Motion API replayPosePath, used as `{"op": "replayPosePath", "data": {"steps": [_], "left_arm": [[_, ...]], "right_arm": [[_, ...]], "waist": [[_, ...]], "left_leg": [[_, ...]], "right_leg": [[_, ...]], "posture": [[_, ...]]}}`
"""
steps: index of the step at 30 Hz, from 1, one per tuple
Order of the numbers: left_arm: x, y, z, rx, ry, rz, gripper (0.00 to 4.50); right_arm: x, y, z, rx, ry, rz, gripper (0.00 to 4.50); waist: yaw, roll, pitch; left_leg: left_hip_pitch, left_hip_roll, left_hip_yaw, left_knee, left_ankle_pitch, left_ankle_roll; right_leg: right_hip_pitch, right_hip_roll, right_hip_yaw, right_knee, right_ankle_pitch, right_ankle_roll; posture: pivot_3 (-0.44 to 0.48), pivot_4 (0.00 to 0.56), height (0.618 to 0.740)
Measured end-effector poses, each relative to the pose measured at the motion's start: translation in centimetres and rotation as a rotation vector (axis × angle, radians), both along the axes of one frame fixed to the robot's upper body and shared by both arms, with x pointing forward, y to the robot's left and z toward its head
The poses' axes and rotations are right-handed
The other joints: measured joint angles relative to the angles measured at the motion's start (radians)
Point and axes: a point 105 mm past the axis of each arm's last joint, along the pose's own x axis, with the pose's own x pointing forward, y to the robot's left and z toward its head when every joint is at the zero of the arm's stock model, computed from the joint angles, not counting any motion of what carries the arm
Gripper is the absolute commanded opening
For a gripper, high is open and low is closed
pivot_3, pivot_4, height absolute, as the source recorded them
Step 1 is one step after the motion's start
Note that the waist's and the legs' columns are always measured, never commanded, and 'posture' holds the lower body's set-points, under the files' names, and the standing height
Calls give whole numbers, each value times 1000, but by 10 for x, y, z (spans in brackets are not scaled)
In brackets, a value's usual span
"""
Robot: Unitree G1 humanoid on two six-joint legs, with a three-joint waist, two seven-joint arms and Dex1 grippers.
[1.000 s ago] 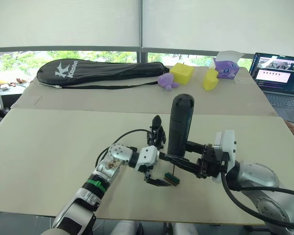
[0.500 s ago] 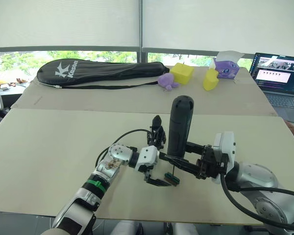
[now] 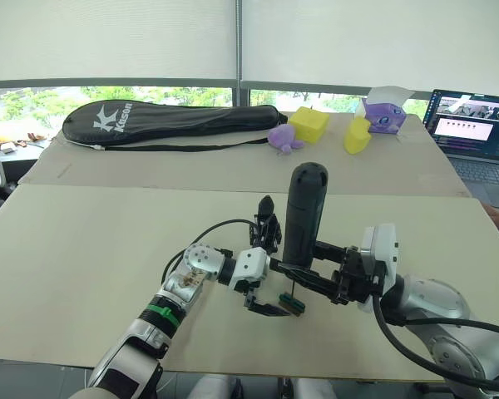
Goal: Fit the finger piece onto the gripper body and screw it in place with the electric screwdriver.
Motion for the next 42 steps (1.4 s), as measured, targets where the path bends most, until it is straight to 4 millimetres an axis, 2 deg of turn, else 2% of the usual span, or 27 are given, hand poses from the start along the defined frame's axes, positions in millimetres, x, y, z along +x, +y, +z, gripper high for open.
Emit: {"op": "replayPosePath", "data": {"steps": [20, 28, 33, 42], "left_arm": [[0, 1, 0, 2, -1, 2, 4500], [2, 8, -1, 16, -6, 18, 4500], [0, 21, 3, 10, -18, 59, 4500], [-13, 77, -1, -6, 95, 341, 4500]], "right_arm": [[0, 0, 0, 3, -32, -1, 1912], [-2, 1, 1, 2, -33, 8, 1912], [0, 0, 25, 25, -93, 19, 1912], [2, -1, 50, 47, -103, 54, 1912]], "waist": [[-1, 0, 0], [-1, 0, 0], [-7, 0, 0], [-7, 0, 0]], "left_leg": [[0, 0, 0, 0, 0, 0], [0, 0, 0, 0, 0, 0], [1, 0, -1, 0, 0, 0], [4, 0, -1, -2, 0, 0]], "right_leg": [[0, 0, 0, 0, 0, 0], [0, 0, 0, 0, 0, 0], [0, 0, 1, 0, 0, 0], [0, 2, 7, 0, 0, 0]], "posture": [[0, 150, 737], [0, 150, 737], [0, 150, 737], [0, 150, 737]]}}
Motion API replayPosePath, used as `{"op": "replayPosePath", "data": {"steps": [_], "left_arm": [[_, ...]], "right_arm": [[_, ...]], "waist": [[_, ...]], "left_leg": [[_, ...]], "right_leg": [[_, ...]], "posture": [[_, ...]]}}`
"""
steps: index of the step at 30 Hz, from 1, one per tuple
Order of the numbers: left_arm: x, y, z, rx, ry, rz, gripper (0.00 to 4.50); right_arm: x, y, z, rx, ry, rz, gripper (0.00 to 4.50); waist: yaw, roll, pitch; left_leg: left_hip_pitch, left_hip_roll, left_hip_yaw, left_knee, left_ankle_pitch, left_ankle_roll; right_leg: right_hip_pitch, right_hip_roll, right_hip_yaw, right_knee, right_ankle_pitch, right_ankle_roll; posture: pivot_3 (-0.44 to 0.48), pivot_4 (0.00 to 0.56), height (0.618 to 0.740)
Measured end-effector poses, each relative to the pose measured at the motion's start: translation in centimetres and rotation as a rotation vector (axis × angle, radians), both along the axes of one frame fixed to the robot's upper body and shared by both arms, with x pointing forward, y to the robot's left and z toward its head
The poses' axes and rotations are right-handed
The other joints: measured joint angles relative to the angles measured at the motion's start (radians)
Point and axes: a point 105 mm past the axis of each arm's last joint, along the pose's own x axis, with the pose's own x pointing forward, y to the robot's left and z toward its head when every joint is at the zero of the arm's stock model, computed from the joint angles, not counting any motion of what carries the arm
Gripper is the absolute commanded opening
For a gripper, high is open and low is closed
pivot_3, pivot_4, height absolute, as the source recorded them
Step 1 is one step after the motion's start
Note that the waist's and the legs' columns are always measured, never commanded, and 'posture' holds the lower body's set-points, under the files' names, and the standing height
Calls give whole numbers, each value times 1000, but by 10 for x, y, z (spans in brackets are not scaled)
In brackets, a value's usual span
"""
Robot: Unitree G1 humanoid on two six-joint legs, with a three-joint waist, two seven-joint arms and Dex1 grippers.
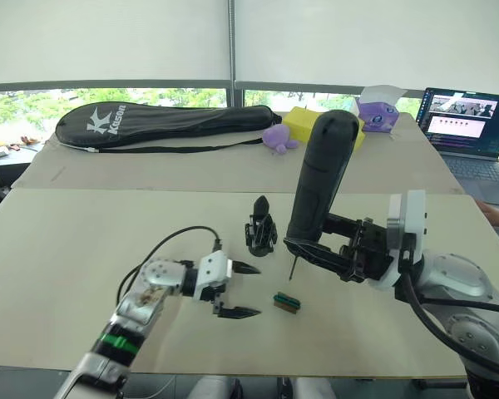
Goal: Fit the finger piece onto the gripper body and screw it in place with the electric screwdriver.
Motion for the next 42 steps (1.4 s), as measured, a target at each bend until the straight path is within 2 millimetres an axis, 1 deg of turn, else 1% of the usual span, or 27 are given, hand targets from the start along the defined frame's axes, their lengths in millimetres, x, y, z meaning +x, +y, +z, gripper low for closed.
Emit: {"op": "replayPosePath", "data": {"steps": [4, 8, 10, 14, 21, 24, 28, 29, 30, 33, 35, 37, 40, 42], "left_arm": [[9, 10, 2, -35, 2, 186, 4500], [25, 4, 2, -99, -4, 345, 4500], [34, -1, -1, -121, -4, 427, 4500], [47, -16, -1, -152, -34, 508, 4500], [66, -33, 2, -171, -76, 572, 4500], [71, -42, 3, -177, -86, 561, 4500], [79, -47, 4, -179, -87, 540, 4500], [80, -48, 5, -178, -91, 524, 3967], [81, -49, 5, -174, -90, 502, 3667], [80, -48, 5, -160, -98, 436, 2392], [81, -43, 6, -133, -112, 349, 2458], [76, -39, 7, -105, -120, 227, 2458], [65, -40, 4, -90, -92, 71, 2458], [64, -42, 4, -79, -79, 2, 2458]], "right_arm": [[2, 0, 4, -12, -16, 7, 1912], [7, -2, 2, -9, 1, 1, 1912], [7, -3, 1, -11, 6, 0, 1912], [7, -2, 1, -15, 6, 6, 1912], [7, -3, 0, -28, 6, 2, 1912], [7, -3, -1, -29, 10, -2, 1912], [7, -3, -3, -33, 18, -7, 1912], [7, -3, -5, -36, 23, -12, 1912], [7, -4, -7, -39, 27, -16, 1912], [7, -4, -10, -45, 35, -21, 1912], [6, -5, -13, -52, 40, -28, 1912], [5, -6, -15, -58, 44, -33, 1912], [3, -8, -17, -71, 52, -39, 1912], [1, -7, -17, -81, 46, -35, 1912]], "waist": [[9, 0, 0], [13, 0, 0], [13, 0, 0], [19, 0, 0], [29, -1, 0], [28, -1, 0], [27, -1, 0], [27, -1, 0], [26, -1, 0], [24, -1, 0], [22, -1, 0], [19, -1, 0], [19, -1, 0], [23, -2, 0]], "left_leg": [[0, -1, 0, 0, 0, 0], [0, -1, 0, 0, 0, 1], [0, -1, 0, 0, 0, 1], [0, -1, 0, 0, 0, 1], [0, -2, 1, 0, 0, 1], [0, -2, 1, 0, 0, 1], [0, -2, 1, 0, 0, 1], [0, -2, 1, 0, 0, 1], [0, -2, 1, 0, 0, 1], [0, -2, 1, 0, 0, 1], [0, -2, 1, 0, 0, 0], [0, -2, 1, 0, 0, 0], [0, -2, 1, 0, 0, 0], [0, -2, 1, 1, 0, 0]], "right_leg": [[0, 0, 2, 0, 0, 0], [0, 0, 2, 0, 0, 1], [0, 0, 2, 0, 0, 1], [0, 0, 3, 0, 0, 1], [1, -1, 3, 0, 1, 1], [1, -1, 3, 0, 1, 1], [1, 0, 3, 0, 1, 1], [1, 0, 3, 0, 1, 1], [1, 0, 3, 0, 1, 1], [0, 0, 2, 0, 1, 1], [0, 0, 3, 0, 1, 1], [-1, 1, 3, 0, 1, 1], [-1, 1, 3, 0, 1, 1], [-1, 1, 3, -1, 1, 1]], "posture": [[0, 150, 737], [0, 150, 737], [0, 150, 737], [0, 150, 737], [0, 150, 737], [0, 150, 737], [0, 150, 737], [0, 150, 737], [0, 150, 737], [0, 150, 737], [0, 150, 737], [0, 150, 737], [0, 150, 737], [0, 150, 737]]}}
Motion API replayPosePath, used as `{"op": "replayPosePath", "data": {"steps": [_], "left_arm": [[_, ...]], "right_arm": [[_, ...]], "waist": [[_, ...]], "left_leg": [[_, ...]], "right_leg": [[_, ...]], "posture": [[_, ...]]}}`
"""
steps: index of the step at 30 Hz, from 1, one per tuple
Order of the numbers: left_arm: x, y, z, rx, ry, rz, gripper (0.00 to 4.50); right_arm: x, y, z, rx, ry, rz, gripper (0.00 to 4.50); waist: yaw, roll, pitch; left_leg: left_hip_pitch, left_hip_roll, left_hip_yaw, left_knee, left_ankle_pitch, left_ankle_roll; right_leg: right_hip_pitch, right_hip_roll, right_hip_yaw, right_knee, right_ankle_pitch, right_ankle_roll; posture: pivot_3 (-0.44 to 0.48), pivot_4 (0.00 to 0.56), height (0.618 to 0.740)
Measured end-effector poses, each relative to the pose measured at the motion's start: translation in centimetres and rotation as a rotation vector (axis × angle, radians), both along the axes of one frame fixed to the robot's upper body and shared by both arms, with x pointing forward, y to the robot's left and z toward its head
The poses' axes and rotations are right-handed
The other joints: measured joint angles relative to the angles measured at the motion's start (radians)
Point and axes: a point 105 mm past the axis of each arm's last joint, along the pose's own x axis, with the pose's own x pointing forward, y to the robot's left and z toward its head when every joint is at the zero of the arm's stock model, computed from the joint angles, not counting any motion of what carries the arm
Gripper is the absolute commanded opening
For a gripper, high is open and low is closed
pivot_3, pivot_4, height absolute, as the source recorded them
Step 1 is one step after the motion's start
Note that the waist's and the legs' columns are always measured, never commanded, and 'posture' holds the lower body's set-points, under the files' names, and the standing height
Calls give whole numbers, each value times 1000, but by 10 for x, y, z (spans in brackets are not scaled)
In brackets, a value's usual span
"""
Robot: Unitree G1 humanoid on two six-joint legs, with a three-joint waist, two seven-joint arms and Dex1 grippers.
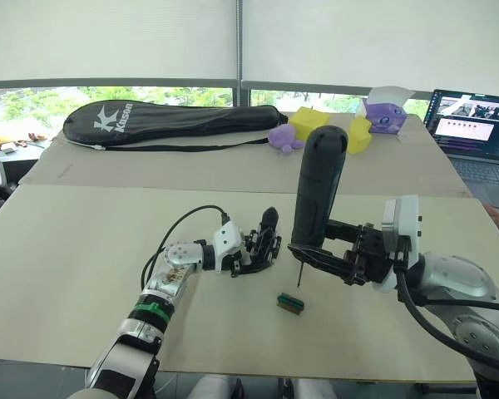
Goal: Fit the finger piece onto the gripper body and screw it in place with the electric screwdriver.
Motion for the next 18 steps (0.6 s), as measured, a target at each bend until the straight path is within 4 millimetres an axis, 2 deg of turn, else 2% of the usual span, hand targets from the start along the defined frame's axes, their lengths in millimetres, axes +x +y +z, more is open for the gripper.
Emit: {"op": "replayPosePath", "data": {"steps": [4, 10, 12, 13, 14, 15, 18], "left_arm": [[11, -6, 5, 42, -8, -76, 2458], [24, -19, 7, 74, -14, -73, 2458], [25, -17, 6, 71, -11, -65, 3471], [25, -15, 5, 73, -6, -61, 3766], [24, -11, 3, 77, 1, -55, 4257], [24, -6, 1, 79, 10, -45, 4500], [23, 6, 1, 76, -2, -20, 4500]], "right_arm": [[-4, 1, 2, -3, -6, 10, 1912], [-5, -1, 3, 5, -3, -11, 1912], [-5, -1, 3, 6, -5, -14, 1912], [-5, -1, 4, 7, -6, -16, 1912], [-5, -2, 4, 7, -6, -17, 1912], [-5, -2, 4, 8, -6, -19, 1912], [-5, -1, 4, 7, -9, -16, 1912]], "waist": [[1, -1, 1], [1, -2, 1], [0, -2, 1], [0, -2, 1], [-2, -2, 1], [-4, -2, 1], [-8, -2, 1]], "left_leg": [[0, 0, 0, 0, 0, 0], [-1, 0, 0, 0, -1, 1], [-1, 0, 1, 0, -1, 1], [-1, 0, 0, 0, -1, 1], [-1, 0, 1, 0, -1, 1], [0, 0, 0, 0, -1, 2], [0, 1, 0, 0, -1, 2]], "right_leg": [[0, 0, 0, 0, 0, 0], [0, 0, 1, 0, 0, 1], [0, 0, 1, 0, 0, 1], [0, 0, 1, 0, 0, 1], [0, 0, 2, 0, 0, 1], [0, 0, 2, 1, 0, 1], [0, 1, 2, 0, 0, 1]], "posture": [[0, 150, 737], [0, 150, 737], [0, 150, 737], [0, 150, 737], [0, 150, 737], [0, 150, 737], [0, 150, 737]]}}
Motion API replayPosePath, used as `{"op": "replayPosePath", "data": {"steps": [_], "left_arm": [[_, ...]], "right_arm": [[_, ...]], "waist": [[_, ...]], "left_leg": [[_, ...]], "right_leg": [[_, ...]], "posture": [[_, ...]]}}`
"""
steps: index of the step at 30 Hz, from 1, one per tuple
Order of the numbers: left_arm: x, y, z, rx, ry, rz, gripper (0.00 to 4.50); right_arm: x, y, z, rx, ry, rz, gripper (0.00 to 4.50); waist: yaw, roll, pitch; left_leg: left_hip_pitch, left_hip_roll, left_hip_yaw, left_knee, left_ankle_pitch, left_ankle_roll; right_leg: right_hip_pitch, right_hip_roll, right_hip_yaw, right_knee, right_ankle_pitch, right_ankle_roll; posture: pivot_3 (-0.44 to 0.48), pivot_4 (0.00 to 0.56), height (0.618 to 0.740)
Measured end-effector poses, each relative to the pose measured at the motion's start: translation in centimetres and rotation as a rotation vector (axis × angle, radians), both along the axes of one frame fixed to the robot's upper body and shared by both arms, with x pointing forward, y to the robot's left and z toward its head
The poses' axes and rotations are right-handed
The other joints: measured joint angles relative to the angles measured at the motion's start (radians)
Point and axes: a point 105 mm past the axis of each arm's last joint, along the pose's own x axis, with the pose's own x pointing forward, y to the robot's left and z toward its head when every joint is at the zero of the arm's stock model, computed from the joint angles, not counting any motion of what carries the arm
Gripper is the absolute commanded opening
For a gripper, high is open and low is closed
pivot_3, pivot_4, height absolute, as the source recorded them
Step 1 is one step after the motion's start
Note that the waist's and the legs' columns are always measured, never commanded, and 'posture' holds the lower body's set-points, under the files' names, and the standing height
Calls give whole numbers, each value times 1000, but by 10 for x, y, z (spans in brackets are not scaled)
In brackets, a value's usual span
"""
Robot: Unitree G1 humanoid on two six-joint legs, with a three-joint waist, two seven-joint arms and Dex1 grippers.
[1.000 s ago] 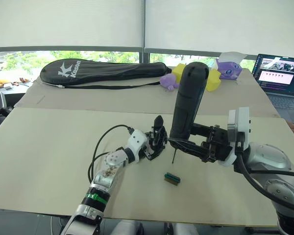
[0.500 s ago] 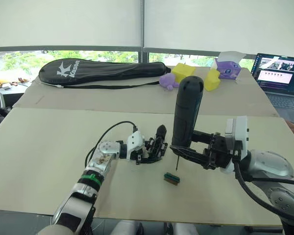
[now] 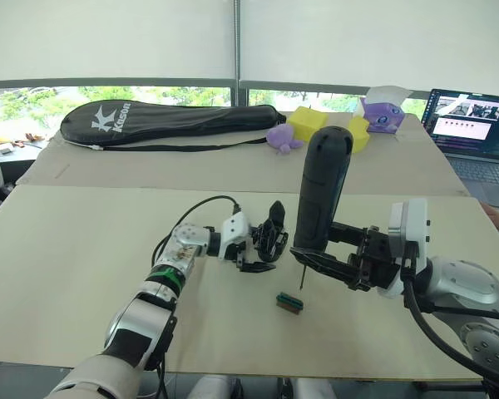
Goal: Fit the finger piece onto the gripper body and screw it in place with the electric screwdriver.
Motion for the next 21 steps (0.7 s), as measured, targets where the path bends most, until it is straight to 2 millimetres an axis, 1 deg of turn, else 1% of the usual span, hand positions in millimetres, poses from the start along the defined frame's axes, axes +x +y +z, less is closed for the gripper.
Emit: {"op": "replayPosePath", "data": {"steps": [3, 8, 13, 16, 21], "left_arm": [[-10, 8, -1, -48, -12, 55, 4500], [-22, 6, -3, -109, 3, 193, 4500], [-18, -1, 1, -129, -11, 282, 4500], [-13, -8, 0, -130, -24, 320, 4500], [-10, -14, 0, -115, -46, 326, 4500]], "right_arm": [[1, 4, 3, -2, -12, 24, 1912], [9, 8, 9, 9, -23, 54, 1912], [16, 11, 12, 5, -13, 88, 1912], [19, 15, 12, 8, -4, 110, 1912], [20, 19, 15, 8, -2, 132, 1912]], "waist": [[-7, 0, 0], [-6, 0, 0], [1, 0, 0], [2, 0, 0], [2, 0, 0]], "left_leg": [[1, 0, 0, 0, 0, 0], [1, 0, 0, 0, 0, 0], [1, 0, 0, 0, 0, 0], [1, 0, 0, 0, 0, 0], [1, 0, 0, 0, 0, 0]], "right_leg": [[0, 0, 1, 0, 0, 0], [0, 0, 2, 0, 0, 0], [0, 0, 2, 0, 0, 0], [0, 0, 2, 0, 0, 1], [0, 0, 2, 0, 0, 1]], "posture": [[0, 150, 737], [0, 150, 737], [0, 150, 737], [0, 150, 737], [0, 150, 737]]}}
